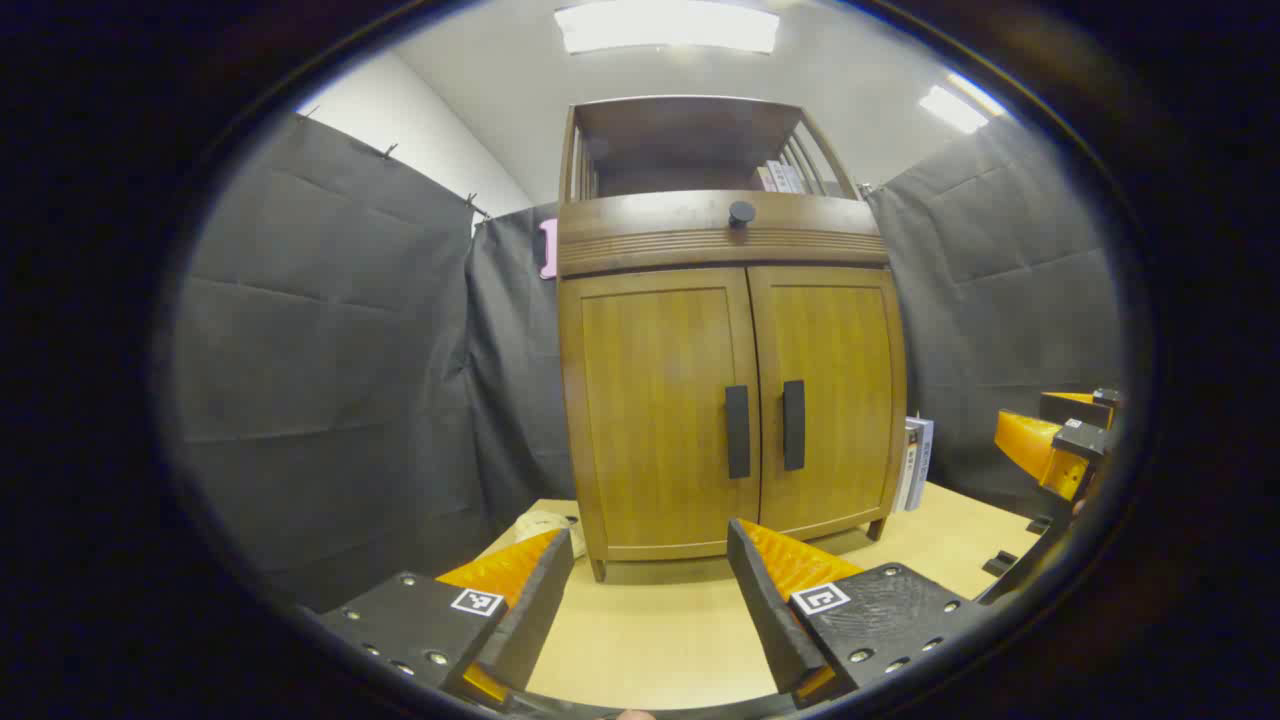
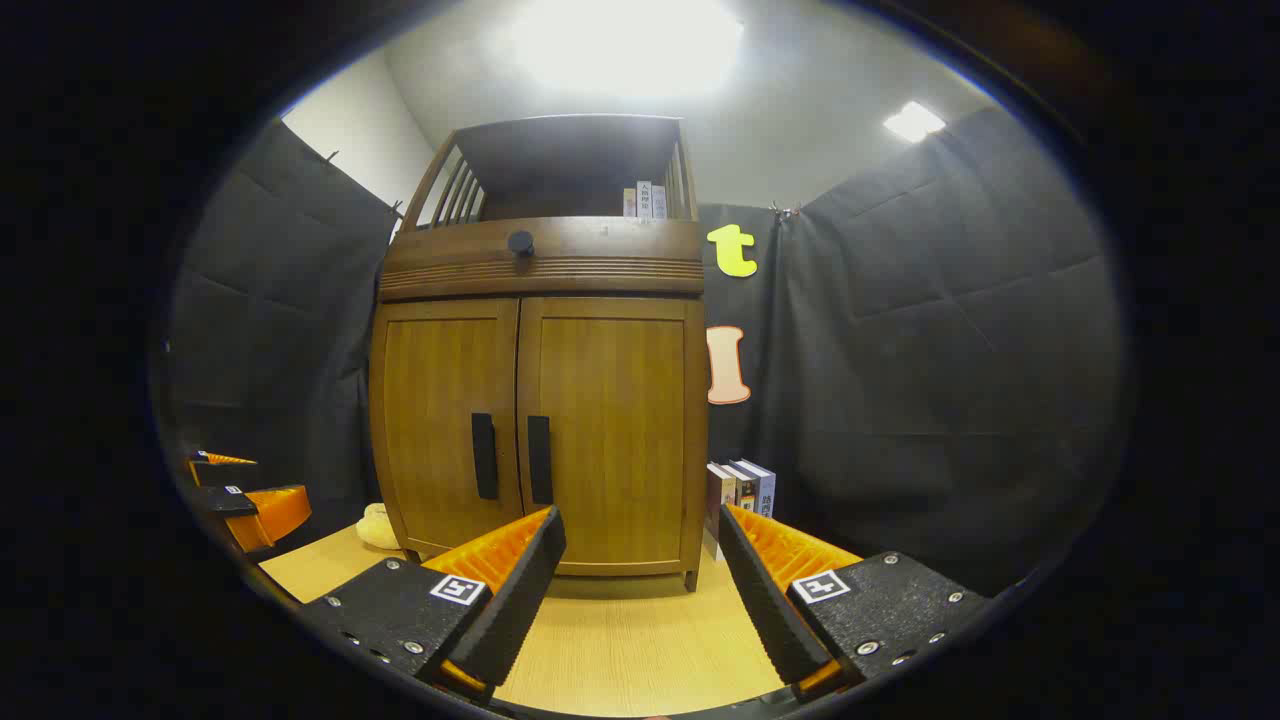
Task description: Open the right door of the double-door shoe cabinet with the right hand, and open the left door with the left hand.
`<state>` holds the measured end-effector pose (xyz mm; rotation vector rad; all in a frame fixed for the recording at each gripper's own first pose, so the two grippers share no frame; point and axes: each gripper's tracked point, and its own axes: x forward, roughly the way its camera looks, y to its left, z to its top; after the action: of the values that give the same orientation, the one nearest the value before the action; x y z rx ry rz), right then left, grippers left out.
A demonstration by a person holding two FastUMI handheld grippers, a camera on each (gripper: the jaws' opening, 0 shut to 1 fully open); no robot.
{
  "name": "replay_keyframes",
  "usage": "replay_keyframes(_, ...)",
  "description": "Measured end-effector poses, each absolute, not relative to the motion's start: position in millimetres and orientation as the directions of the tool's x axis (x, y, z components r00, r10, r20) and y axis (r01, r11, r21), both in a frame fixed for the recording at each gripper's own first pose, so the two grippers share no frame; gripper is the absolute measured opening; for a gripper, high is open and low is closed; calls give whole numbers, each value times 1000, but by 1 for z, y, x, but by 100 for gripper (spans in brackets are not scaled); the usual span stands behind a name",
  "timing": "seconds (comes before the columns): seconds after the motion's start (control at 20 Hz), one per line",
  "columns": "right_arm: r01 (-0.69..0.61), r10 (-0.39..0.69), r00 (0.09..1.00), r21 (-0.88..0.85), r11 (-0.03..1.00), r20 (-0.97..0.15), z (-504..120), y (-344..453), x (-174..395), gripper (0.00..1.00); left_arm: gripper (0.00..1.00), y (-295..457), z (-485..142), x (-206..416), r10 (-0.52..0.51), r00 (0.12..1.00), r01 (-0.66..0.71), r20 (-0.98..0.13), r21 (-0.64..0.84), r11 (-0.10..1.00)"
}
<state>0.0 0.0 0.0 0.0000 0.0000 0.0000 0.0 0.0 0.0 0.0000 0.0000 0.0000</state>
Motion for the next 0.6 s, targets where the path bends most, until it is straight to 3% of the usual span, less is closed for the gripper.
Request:
replay_keyframes(0.1, -3, 3, 1000, 0, 1000, -1, 0, 2, 0, 95, 94, -2, 0, 1, 0, 1000, 0, 8, -7, 1000)
replay_keyframes(0.15, -2, 2, 1000, 1, 1000, -1, 0, 4, 1, 96, 88, -2, 1, 1, -4, 1000, 4, 11, -13, 1000)
replay_keyframes(0.6, -7, 8, 1000, 15, 1000, -17, -3, 18, 5, 95, 88, 0, 5, 15, -18, 1000, 18, 16, -22, 1000)
